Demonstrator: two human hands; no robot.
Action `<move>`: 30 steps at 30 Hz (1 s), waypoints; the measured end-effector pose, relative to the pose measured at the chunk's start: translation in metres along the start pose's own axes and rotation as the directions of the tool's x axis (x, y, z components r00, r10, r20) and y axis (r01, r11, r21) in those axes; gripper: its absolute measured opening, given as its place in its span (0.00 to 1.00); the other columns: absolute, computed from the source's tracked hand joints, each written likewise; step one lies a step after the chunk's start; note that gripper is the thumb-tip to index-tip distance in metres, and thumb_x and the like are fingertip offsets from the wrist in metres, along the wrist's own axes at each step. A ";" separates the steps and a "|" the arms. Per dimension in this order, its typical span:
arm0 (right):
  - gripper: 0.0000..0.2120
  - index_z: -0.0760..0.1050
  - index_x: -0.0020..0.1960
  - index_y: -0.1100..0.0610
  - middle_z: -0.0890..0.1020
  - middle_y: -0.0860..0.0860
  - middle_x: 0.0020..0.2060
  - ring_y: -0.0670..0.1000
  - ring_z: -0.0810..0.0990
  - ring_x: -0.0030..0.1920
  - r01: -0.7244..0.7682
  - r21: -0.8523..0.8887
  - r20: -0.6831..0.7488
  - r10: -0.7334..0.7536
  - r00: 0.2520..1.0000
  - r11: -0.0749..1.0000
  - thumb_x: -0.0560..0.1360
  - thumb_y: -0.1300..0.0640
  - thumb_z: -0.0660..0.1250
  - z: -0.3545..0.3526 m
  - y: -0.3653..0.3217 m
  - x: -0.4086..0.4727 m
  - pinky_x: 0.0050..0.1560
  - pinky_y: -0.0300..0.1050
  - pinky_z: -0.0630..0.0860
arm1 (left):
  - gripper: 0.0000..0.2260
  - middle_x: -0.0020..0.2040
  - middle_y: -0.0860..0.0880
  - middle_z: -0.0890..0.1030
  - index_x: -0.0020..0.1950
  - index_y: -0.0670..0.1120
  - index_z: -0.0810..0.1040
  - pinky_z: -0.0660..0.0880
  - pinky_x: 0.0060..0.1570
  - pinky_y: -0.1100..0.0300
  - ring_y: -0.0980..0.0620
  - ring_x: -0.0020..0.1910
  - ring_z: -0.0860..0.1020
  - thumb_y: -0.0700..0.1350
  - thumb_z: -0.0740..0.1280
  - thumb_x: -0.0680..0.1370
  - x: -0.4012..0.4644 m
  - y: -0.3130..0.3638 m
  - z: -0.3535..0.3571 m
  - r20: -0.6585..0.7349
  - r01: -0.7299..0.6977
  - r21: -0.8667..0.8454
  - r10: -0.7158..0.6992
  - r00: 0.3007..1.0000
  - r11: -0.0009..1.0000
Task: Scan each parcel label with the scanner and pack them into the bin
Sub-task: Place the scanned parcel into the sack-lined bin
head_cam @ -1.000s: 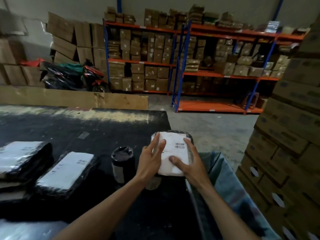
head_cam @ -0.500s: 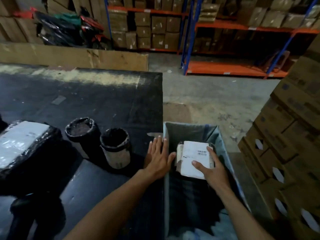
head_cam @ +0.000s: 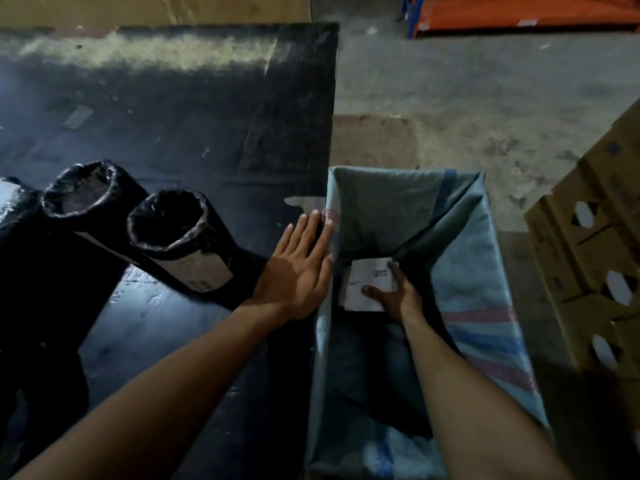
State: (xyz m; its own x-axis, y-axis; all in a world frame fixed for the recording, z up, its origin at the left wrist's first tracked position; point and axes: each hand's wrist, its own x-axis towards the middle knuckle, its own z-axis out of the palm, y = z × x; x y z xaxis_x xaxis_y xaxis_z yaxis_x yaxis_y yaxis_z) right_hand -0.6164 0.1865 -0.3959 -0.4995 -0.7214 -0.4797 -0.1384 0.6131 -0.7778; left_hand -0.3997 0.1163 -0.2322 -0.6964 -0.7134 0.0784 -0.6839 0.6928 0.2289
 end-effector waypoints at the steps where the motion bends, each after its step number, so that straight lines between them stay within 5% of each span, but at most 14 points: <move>1: 0.47 0.63 0.81 0.47 0.73 0.53 0.75 0.56 0.73 0.72 0.008 0.016 0.016 -0.008 1.000 1.000 0.69 0.49 0.83 0.005 0.000 0.007 0.69 0.44 0.71 | 0.28 0.81 0.41 0.53 0.81 0.43 0.55 0.48 0.80 0.47 0.43 0.81 0.50 0.54 0.44 0.83 0.001 -0.001 0.000 -0.003 -0.001 0.006 0.001 1.000 1.000; 4: 0.45 0.64 0.81 0.50 0.74 0.53 0.74 0.51 0.72 0.70 0.049 0.073 0.058 -0.054 0.997 0.996 0.70 0.53 0.82 0.021 0.001 0.023 0.67 0.38 0.68 | 0.27 0.82 0.43 0.50 0.82 0.45 0.53 0.43 0.80 0.50 0.46 0.82 0.46 0.54 0.44 0.84 0.000 -0.004 0.001 -0.006 -0.006 0.014 0.006 1.000 1.000; 8: 0.42 0.61 0.81 0.59 0.72 0.57 0.75 0.58 0.73 0.73 0.098 0.141 0.069 -0.108 0.992 0.985 0.73 0.64 0.79 0.043 0.001 0.041 0.75 0.54 0.69 | 0.26 0.82 0.43 0.52 0.81 0.44 0.55 0.45 0.80 0.50 0.47 0.81 0.47 0.52 0.47 0.85 -0.001 -0.003 0.001 -0.036 -0.007 0.019 0.007 0.999 1.000; 10: 0.41 0.61 0.81 0.62 0.69 0.59 0.77 0.58 0.71 0.75 0.129 0.078 0.049 -0.133 0.990 0.989 0.74 0.65 0.77 0.051 0.009 0.047 0.75 0.48 0.67 | 0.26 0.82 0.42 0.54 0.81 0.43 0.57 0.48 0.80 0.48 0.46 0.81 0.49 0.52 0.49 0.85 -0.001 -0.002 0.001 -0.055 -0.013 0.018 0.013 0.998 1.000; 13: 0.39 0.57 0.83 0.60 0.61 0.59 0.81 0.59 0.65 0.78 0.170 -0.100 0.047 -0.166 0.985 0.980 0.78 0.60 0.74 0.060 0.025 0.048 0.70 0.35 0.61 | 0.26 0.81 0.42 0.55 0.81 0.42 0.58 0.50 0.80 0.48 0.46 0.81 0.50 0.51 0.50 0.84 -0.001 -0.002 0.001 -0.074 -0.014 0.016 0.015 0.997 1.000; 16: 0.40 0.48 0.85 0.55 0.50 0.59 0.83 0.61 0.58 0.80 0.169 -0.316 0.096 -0.146 0.985 0.934 0.82 0.52 0.69 0.060 0.030 0.055 0.76 0.44 0.59 | 0.26 0.81 0.42 0.55 0.81 0.42 0.58 0.51 0.79 0.47 0.46 0.81 0.51 0.51 0.50 0.84 0.000 -0.001 0.001 -0.073 -0.017 0.021 0.018 0.997 1.000; 21: 0.41 0.42 0.85 0.52 0.43 0.59 0.83 0.61 0.52 0.82 0.088 -0.408 0.172 -0.019 0.985 0.909 0.83 0.52 0.67 0.050 0.024 0.052 0.77 0.44 0.57 | 0.26 0.82 0.43 0.53 0.81 0.43 0.56 0.47 0.80 0.50 0.47 0.82 0.48 0.52 0.48 0.85 -0.001 -0.001 0.001 -0.059 -0.017 0.027 0.018 0.998 0.999; 24: 0.41 0.44 0.85 0.51 0.42 0.57 0.84 0.60 0.49 0.83 0.085 -0.418 0.212 0.006 0.977 0.904 0.82 0.49 0.67 0.040 0.019 0.047 0.81 0.52 0.56 | 0.26 0.82 0.44 0.50 0.82 0.45 0.53 0.42 0.80 0.52 0.48 0.82 0.45 0.53 0.46 0.85 -0.001 -0.002 0.000 -0.030 -0.016 0.034 0.017 0.999 0.999; 30: 0.41 0.39 0.85 0.52 0.38 0.57 0.83 0.62 0.42 0.83 0.128 -0.685 0.262 0.079 0.962 0.718 0.83 0.38 0.58 0.016 -0.008 0.027 0.82 0.56 0.48 | 0.27 0.82 0.43 0.50 0.82 0.44 0.53 0.44 0.80 0.51 0.46 0.82 0.47 0.54 0.45 0.84 -0.002 0.000 -0.005 -0.020 -0.007 0.016 0.008 1.000 1.000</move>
State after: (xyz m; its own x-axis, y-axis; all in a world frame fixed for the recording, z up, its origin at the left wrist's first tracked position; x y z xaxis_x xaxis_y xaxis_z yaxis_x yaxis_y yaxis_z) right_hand -0.6146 0.1567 -0.4091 -0.2671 -0.7300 -0.6291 -0.7486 0.5683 -0.3415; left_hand -0.3974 0.1173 -0.2271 -0.6970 -0.7101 0.0998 -0.6823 0.6995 0.2123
